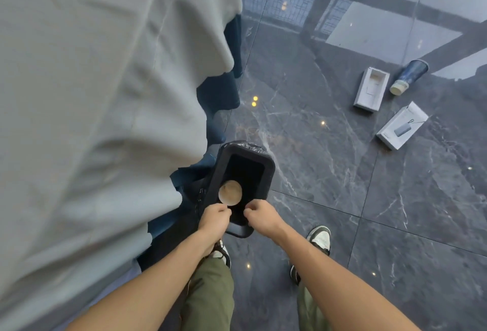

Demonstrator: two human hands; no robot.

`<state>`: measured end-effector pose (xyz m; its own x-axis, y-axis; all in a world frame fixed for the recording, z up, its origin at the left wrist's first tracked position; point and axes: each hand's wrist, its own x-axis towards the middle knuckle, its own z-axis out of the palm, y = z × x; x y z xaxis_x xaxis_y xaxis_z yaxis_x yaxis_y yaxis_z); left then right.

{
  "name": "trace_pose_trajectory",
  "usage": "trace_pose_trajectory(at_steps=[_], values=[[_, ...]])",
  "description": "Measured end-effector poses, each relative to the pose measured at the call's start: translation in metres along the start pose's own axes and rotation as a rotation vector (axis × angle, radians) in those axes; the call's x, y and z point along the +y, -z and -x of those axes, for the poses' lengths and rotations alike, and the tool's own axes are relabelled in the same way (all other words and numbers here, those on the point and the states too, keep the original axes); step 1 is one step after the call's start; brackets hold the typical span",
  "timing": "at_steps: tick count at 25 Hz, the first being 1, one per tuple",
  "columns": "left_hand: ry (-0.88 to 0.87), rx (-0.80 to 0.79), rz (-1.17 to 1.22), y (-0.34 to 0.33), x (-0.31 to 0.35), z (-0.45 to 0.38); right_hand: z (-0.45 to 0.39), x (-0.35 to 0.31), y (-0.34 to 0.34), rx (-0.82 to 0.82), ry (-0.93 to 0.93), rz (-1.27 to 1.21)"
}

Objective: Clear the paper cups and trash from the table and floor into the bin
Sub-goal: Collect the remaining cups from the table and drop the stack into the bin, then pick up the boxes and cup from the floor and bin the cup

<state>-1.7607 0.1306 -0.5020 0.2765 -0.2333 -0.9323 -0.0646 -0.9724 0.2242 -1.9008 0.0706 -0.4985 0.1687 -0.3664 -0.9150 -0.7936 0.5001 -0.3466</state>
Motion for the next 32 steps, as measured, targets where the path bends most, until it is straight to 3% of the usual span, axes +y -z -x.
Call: trace_pose_trajectory(at_steps=[8,17,24,32], values=[[-0.161,0.040,-0.145,-0.008,0.099,0.147,0.149,0.046,0.149,0.110,0.010,-0.120],[-0.484,0.041,-0.391,-0.149,0.225,0.318,0.298,0.118,0.344,0.288,0.064,-0.205],[-0.625,-0.065,-0.359,-0.231,0.344,0.347,0.301,0.137,0.459,0.434,-0.001,-0.356],[-0.684,-0.145,-0.440,-0.302,0.471,0.281,0.227,0.133,0.586,0.571,0.023,-0.457]])
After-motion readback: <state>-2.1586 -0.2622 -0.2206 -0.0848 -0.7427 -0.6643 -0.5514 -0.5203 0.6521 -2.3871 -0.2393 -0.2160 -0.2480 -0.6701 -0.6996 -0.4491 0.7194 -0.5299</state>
